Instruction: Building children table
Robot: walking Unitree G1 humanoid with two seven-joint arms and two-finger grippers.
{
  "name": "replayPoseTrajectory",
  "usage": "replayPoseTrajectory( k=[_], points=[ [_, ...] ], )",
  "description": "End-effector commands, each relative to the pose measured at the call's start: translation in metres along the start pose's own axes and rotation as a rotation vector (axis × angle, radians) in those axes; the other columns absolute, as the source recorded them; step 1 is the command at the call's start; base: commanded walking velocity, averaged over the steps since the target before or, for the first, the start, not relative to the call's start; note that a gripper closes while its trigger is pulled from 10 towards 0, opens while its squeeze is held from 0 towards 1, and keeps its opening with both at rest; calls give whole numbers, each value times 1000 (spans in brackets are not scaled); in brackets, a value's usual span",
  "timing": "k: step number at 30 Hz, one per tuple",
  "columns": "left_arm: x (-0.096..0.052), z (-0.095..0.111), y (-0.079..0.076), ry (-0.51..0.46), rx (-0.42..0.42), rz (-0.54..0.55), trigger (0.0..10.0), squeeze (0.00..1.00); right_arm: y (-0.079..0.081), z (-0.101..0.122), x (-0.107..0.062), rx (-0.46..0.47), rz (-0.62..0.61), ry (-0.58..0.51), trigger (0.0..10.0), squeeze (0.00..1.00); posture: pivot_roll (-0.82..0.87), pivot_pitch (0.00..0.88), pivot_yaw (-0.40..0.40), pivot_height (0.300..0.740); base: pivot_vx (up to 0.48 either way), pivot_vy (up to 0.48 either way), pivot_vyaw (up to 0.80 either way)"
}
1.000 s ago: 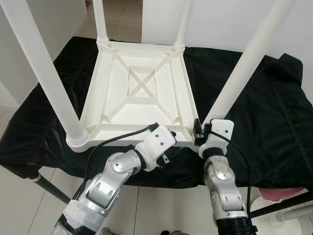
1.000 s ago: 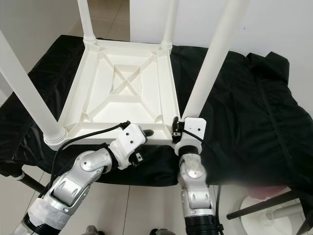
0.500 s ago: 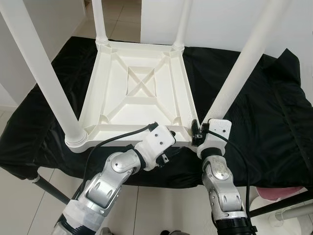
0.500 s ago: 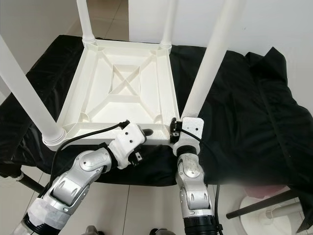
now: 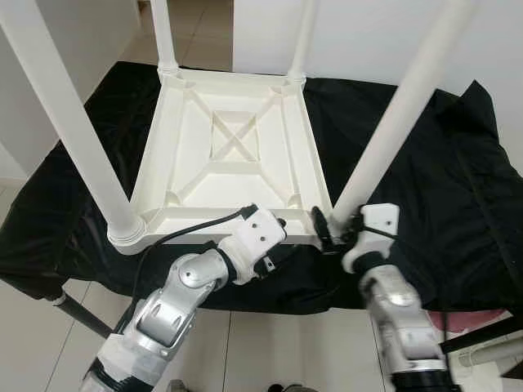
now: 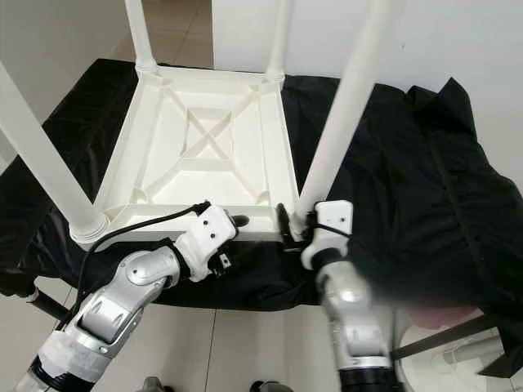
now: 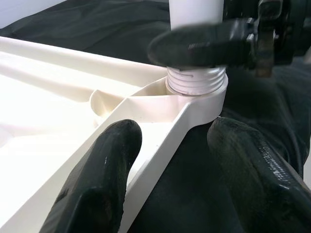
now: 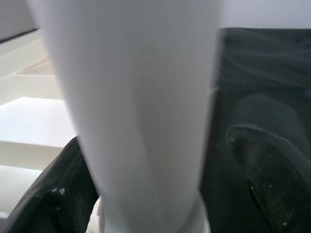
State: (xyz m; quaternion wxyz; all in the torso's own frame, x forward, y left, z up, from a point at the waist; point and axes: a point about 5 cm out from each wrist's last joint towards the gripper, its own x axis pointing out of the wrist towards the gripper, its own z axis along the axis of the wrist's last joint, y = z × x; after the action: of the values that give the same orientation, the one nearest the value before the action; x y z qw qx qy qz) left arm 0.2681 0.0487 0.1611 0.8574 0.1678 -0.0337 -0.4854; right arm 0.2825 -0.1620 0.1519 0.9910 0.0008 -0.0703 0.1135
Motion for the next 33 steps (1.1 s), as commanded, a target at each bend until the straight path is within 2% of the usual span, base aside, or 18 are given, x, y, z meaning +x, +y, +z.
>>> replayPoseTrajectory(
  k=[1,5,10,12,18,19,21,22,23,24,33],
  points=[
    [2,1,-3,-9,11,-15,10000,0,-1,1,1,-2,40,-8,10000,0,-12,115,-51,740,0,0,0],
    [4,3,-5,-13,18,-27,10000,0,-11,5,8,-48,115,-9,10000,0,-6,115,-50,740,0,0,0],
    [5,4,-4,-16,19,-28,10000,0,-11,4,12,-74,214,2,10000,0,-7,113,-47,740,0,0,0],
    [6,4,-4,-18,28,-26,10000,0,-9,2,15,-102,288,14,10000,0,-6,112,-46,740,0,0,0],
    [8,7,-5,-28,39,-33,10000,0,-10,-2,21,-139,367,37,10000,0,-1,103,-40,740,0,0,0],
    [8,7,-5,-28,42,-36,10000,0,-12,-4,23,-149,374,41,9137,0,-2,102,-38,740,0,0,0],
    [8,7,-6,-27,44,-38,10000,0,-12,-4,24,-156,379,45,9137,0,-2,102,-38,740,0,0,0],
    [8,6,-6,-27,45,-38,10000,0,-13,-5,24,-159,380,45,6431,0,-2,102,-38,740,0,0,0],
    [9,7,-6,-27,46,-39,10000,0,-14,-6,24,-163,393,52,2588,0,-3,97,-34,740,0,0,0],
    [10,7,-5,-29,47,-40,10000,0,-16,-7,24,-174,401,63,0,0,-2,96,-36,740,0,0,0],
    [10,7,-3,-32,51,-34,10000,0,-22,-14,21,-178,411,90,0,0,2,95,-45,740,0,0,0]
  ],
)
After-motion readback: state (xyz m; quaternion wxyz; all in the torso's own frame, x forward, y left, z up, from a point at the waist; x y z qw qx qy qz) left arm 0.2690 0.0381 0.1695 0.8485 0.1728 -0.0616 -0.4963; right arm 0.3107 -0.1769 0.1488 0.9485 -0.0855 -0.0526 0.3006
